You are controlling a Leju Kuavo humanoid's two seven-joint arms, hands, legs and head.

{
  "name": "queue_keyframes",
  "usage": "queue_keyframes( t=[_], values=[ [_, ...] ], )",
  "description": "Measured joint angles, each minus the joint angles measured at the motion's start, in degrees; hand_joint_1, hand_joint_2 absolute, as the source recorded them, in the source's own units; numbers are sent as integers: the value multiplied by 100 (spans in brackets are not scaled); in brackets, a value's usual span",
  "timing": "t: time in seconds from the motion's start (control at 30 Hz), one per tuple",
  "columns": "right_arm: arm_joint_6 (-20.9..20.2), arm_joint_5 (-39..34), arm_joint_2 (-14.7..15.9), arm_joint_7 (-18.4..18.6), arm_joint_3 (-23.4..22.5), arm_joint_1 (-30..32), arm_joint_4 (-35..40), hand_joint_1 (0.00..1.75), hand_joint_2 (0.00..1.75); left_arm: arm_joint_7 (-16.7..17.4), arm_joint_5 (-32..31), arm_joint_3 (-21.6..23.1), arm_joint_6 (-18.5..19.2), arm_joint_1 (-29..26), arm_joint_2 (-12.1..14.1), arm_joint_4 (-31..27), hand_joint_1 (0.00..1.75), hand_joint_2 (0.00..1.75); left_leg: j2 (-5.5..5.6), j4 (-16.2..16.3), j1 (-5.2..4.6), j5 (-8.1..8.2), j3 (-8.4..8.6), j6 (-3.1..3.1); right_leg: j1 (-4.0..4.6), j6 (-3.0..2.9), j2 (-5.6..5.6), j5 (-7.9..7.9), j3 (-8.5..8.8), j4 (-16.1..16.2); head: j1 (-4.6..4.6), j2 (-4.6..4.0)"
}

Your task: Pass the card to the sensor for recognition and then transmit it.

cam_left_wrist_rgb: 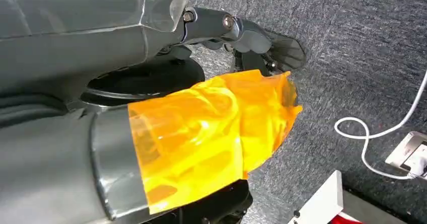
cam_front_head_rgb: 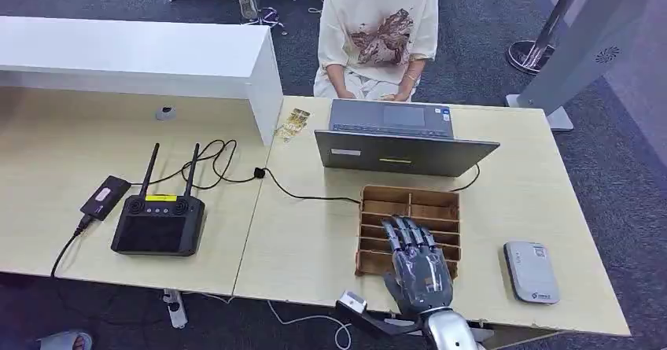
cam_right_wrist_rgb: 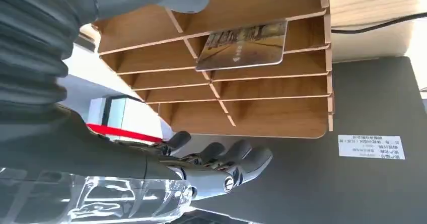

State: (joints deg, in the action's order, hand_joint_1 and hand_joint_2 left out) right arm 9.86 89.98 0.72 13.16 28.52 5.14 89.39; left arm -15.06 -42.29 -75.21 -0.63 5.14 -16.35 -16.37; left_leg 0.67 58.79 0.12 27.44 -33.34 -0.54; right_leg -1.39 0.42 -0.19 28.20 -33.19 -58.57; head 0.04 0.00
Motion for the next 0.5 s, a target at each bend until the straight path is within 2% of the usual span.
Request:
queue_keyframes(
  t=[0.3, 0.5],
  values=[
    [0, 2, 0, 0, -22, 1, 0, 38, 175, 2, 2, 0, 0, 0, 0, 0, 0, 0, 0, 0, 0, 0, 0, 0, 0, 0, 0, 0, 0, 0, 0, 0],
    [0, 4, -2, 0, -24, 1, 0, 61, 175, 0, 15, 0, 0, 0, 0, 0, 0, 0, 0, 0, 0, 0, 0, 0, 0, 0, 0, 0, 0, 0, 0, 0]
  ],
)
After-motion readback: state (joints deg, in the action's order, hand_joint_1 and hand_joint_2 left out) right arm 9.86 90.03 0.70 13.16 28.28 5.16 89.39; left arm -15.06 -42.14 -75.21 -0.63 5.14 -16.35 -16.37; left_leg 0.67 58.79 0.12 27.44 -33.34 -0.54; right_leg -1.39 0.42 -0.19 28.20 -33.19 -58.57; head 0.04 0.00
